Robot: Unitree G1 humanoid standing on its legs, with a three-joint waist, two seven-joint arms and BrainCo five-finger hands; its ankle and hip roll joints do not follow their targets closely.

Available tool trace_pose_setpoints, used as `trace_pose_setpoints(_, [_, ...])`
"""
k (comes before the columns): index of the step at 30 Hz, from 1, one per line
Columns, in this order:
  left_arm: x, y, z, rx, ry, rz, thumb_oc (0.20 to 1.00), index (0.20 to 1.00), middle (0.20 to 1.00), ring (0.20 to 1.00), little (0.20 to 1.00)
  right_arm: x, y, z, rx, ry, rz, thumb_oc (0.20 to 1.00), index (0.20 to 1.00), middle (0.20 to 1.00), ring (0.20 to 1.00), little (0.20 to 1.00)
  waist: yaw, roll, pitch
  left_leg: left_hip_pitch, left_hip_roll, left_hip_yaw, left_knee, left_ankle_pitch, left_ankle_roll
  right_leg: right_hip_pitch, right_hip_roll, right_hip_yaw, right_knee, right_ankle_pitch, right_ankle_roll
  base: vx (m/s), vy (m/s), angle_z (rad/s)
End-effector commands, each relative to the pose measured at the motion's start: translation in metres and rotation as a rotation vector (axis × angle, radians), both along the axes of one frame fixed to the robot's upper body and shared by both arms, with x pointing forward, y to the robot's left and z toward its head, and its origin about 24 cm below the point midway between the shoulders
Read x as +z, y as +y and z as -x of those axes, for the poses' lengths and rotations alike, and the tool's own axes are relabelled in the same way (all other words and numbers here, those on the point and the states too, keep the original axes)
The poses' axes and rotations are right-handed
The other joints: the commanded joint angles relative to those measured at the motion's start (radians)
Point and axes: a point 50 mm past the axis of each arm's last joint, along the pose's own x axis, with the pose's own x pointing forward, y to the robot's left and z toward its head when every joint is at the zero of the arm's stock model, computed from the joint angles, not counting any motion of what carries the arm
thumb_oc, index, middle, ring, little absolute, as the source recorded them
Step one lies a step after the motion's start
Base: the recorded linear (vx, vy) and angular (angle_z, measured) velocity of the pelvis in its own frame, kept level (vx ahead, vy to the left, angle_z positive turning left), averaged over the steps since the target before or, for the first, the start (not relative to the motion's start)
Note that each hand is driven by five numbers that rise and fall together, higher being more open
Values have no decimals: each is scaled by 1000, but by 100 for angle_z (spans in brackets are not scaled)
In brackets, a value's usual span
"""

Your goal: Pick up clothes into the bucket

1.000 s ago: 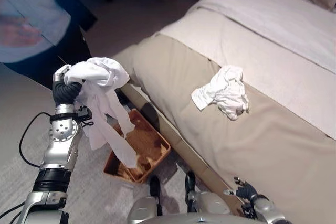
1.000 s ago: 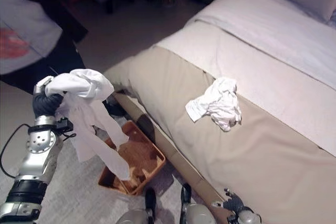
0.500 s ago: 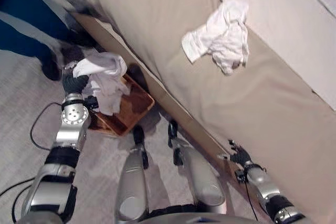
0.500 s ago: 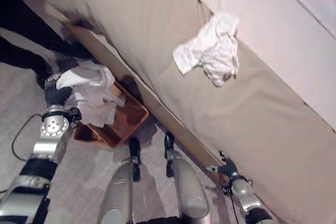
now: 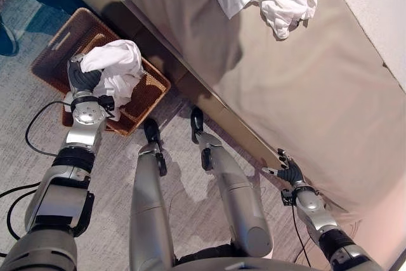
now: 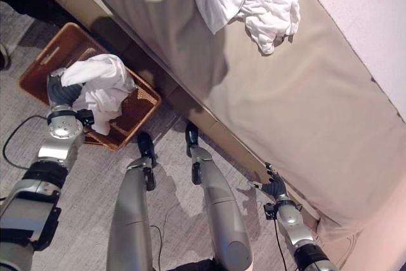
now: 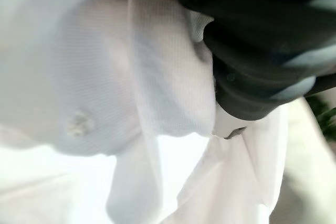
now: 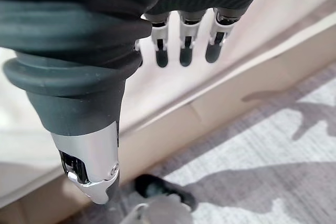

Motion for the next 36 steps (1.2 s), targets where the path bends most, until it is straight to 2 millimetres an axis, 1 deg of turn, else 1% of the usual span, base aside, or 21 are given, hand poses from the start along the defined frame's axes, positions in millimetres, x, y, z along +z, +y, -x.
trace_pose_setpoints(1, [36, 8, -4, 47, -112, 22, 1000, 1000, 1000, 1000, 1000, 6, -1, 4, -5, -50, 3, 1000, 1000, 1000, 1000, 1000, 24, -70, -4, 18, 30, -51, 88, -99, -15, 20, -73, 41, -10, 19, 95, 0, 0, 0])
trace_pose_setpoints(2, [32, 8, -5, 65, -100, 49, 1000, 1000, 1000, 1000, 1000, 5, 1, 5, -3, -48, 4, 1000, 1000, 1000, 1000, 1000, 22, -71, -4, 16, 31, -51, 87, -100, -15, 17, -74, 42, -13, 20, 96, 0, 0, 0])
trace_pose_setpoints(3, [24, 9, -6, 81, -74, 90, 1000, 1000, 1000, 1000, 1000, 3, 2, 5, -5, -40, 1, 1000, 1000, 1000, 1000, 1000, 21, -70, -4, 16, 29, -49, 86, -101, -14, 17, -75, 41, -17, 21, 97, 0, 0, 0])
trace_pose_setpoints(4, [24, 9, -6, 80, -74, 91, 1000, 1000, 1000, 1000, 1000, 3, 2, 5, -5, -40, 1, 1000, 1000, 1000, 1000, 1000, 21, -70, -4, 16, 29, -49, 85, -101, -14, 17, -75, 41, -18, 22, 97, 0, 0, 0])
trace_pose_setpoints(7, [7, 10, -5, 119, -2, 88, 1000, 1000, 1000, 1000, 1000, 3, 6, 3, 10, -36, 12, 1000, 1000, 1000, 1000, 1000, 24, -63, -4, 39, 26, -43, 65, -98, -13, 27, -76, 45, -28, 20, 95, 0, 0, 0])
trace_pose_setpoints(9, [2, 12, -3, 134, 30, 61, 1000, 1000, 1000, 1000, 1000, 3, 6, 2, 15, -36, 22, 1000, 1000, 1000, 1000, 1000, 28, -57, -4, 56, 22, -42, 46, -92, -14, 38, -79, 46, -33, 19, 94, 0, 0, 0])
trace_pose_setpoints(10, [-6, 14, 1, 151, 55, 44, 1000, 1000, 1000, 1000, 1000, 5, 6, -1, 25, -43, 27, 1000, 1000, 1000, 1000, 1000, 33, -49, -4, 83, 17, -41, 21, -87, -15, 57, -82, 46, -44, 17, 93, 0, 0, 0])
trace_pose_setpoints(12, [-6, 14, 1, 152, 55, 45, 1000, 1000, 1000, 1000, 1000, 5, 6, -1, 25, -42, 28, 1000, 1000, 1000, 1000, 1000, 32, -50, -4, 85, 17, -41, 18, -86, -15, 59, -83, 47, -45, 18, 93, 0, 0, 0])
trace_pose_setpoints(13, [-13, 18, 5, 170, 85, 27, 1000, 1000, 1000, 1000, 1000, 6, 6, -2, 28, -42, 32, 1000, 1000, 1000, 1000, 1000, 37, -43, -4, 104, 14, -40, 2, -80, -17, 74, -85, 45, -50, 17, 93, 0, 0, 0])
trace_pose_setpoints(17, [-68, 21, 34, 209, 186, 58, 1000, 1000, 1000, 1000, 1000, 5, 5, -4, 23, -25, 52, 1000, 1000, 1000, 1000, 1000, 77, 1, -4, 228, 3, -29, -85, -57, -22, 171, -100, 45, -59, 4, 88, 23, -18, 2])
trace_pose_setpoints(18, [-86, 20, 45, 213, 217, 84, 1000, 1000, 1000, 1000, 1000, 3, 3, -4, 16, -14, 58, 1000, 1000, 1000, 1000, 1000, 87, 14, -4, 274, -3, -28, -118, -48, -24, 207, -106, 46, -67, 0, 88, -37, -16, 7])
trace_pose_setpoints(19, [-101, 19, 54, 220, 251, 108, 1000, 1000, 1000, 1000, 1000, 3, 0, -4, 10, -8, 70, 1000, 1000, 1000, 1000, 1000, 92, 19, -4, 294, -16, -19, -151, -6, -20, 222, -118, 41, -81, 26, 79, -32, -19, 8])
trace_pose_setpoints(22, [-140, 4, 78, 184, 305, 202, 1000, 1000, 1000, 1000, 1000, -2, -9, -2, -25, 33, 95, 1000, 1000, 1000, 1000, 1000, 121, 57, -4, 416, -29, -22, -241, 19, -27, 322, -128, 33, -101, 14, 75, 52, -25, 14])
trace_pose_setpoints(24, [-162, -5, 93, 152, 339, 269, 1000, 1000, 1000, 1000, 1000, -4, -14, 0, -46, 52, 103, 1000, 1000, 1000, 1000, 1000, 133, 78, -4, 503, -39, -28, -300, 35, -32, 401, -133, 25, -123, 8, 72, 91, -33, 18])
trace_pose_setpoints(26, [-180, -16, 105, 99, 406, 264, 1000, 1000, 1000, 1000, 1000, -9, -20, 5, -68, 83, 113, 1000, 1000, 1000, 1000, 1000, 141, 102, -28, 579, -46, -33, -367, 57, -39, 470, -134, 9, -157, 6, 72, 86, -31, 20])
trace_pose_setpoints(27, [-180, -16, 105, 99, 406, 264, 1000, 1000, 1000, 1000, 1000, -9, -20, 5, -68, 83, 113, 1000, 1000, 1000, 1000, 1000, 141, 102, -27, 582, -46, -33, -369, 57, -39, 473, -134, 8, -158, 6, 72, 123, -32, 21])
trace_pose_setpoints(28, [-196, -25, 120, 64, 467, 268, 1000, 1000, 1000, 1000, 1000, -16, -25, 12, -80, 125, 121, 1000, 1000, 1000, 1000, 1000, 148, 121, -57, 641, -48, -35, -424, 73, -44, 529, -133, -8, -190, 5, 73, 126, -47, 18])
trace_pose_setpoints(29, [-205, -29, 127, 40, 505, 264, 1000, 1000, 1000, 1000, 1000, -19, -25, 15, -85, 140, 120, 1000, 1000, 1000, 1000, 1000, 151, 128, -75, 670, -50, -39, -455, 87, -47, 561, -131, -14, -215, 10, 74, 174, -65, 25])
trace_pose_setpoints(32, [-226, -41, 146, -17, 619, 237, 1000, 1000, 1000, 1000, 1000, -29, -26, 27, -109, 196, 100, 1000, 1000, 1000, 1000, 1000, 155, 140, -129, 735, -50, -40, -507, 100, -49, 633, -121, -22, -265, 9, 75, 122, -55, 18])
trace_pose_setpoints(35, [-250, -53, 168, -59, 750, 261, 1000, 1000, 1000, 1000, 1000, -39, -23, 38, -160, 233, 26, 1000, 1000, 1000, 1000, 1000, 160, 149, -181, 789, -44, -42, -552, 112, -51, 692, -110, -32, -301, 4, 72, 108, -51, 3])
trace_pose_setpoints(36, [-250, -53, 168, -59, 750, 261, 1000, 1000, 1000, 1000, 1000, -39, -23, 38, -161, 233, 26, 1000, 1000, 1000, 1000, 1000, 160, 149, -180, 791, -44, -42, -554, 113, -51, 694, -110, -32, -302, 4, 72, 99, -47, 6])
